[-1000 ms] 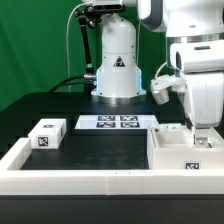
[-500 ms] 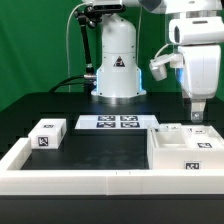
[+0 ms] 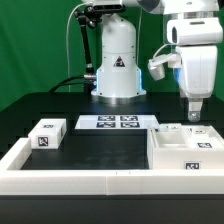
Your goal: Assemble cabinet
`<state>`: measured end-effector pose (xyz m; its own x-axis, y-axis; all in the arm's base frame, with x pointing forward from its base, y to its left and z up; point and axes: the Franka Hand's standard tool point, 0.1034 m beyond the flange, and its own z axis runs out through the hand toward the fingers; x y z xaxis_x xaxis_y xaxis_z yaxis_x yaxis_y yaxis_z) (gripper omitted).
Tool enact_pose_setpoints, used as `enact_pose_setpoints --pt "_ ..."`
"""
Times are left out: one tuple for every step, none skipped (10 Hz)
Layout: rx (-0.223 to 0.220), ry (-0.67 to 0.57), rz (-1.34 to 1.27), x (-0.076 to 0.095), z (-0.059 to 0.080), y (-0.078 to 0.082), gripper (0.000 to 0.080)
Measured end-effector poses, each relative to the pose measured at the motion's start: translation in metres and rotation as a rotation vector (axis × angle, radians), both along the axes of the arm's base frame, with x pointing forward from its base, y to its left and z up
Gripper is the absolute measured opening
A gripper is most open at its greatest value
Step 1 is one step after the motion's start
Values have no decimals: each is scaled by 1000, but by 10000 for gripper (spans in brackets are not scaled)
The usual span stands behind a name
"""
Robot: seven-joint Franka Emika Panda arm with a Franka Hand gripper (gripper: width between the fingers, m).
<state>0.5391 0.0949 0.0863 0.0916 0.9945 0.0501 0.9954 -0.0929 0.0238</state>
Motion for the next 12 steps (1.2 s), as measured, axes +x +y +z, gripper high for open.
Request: enact_pose_setpoints --pt "0 0 -10 -4 0 1 796" --pt "-2 2 -18 -16 -1 2 796" --pt "-2 0 -16 -28 -2 3 796" --pt "-4 0 -10 -42 -4 3 796" --pt "-9 4 -6 -56 -5 1 796" --pt "-13 13 2 -67 -8 -2 796" --pt "-9 4 -14 -74 -9 -5 796" --pt "-4 -27 -37 -72 -3 -7 796" --pt "-5 -21 -34 -73 -5 -7 796" --pt "-5 -18 -35 -73 -7 -7 796" --pt "-5 -18 -35 -73 -7 -7 796" --pt "-5 -17 -36 -74 -7 -7 796"
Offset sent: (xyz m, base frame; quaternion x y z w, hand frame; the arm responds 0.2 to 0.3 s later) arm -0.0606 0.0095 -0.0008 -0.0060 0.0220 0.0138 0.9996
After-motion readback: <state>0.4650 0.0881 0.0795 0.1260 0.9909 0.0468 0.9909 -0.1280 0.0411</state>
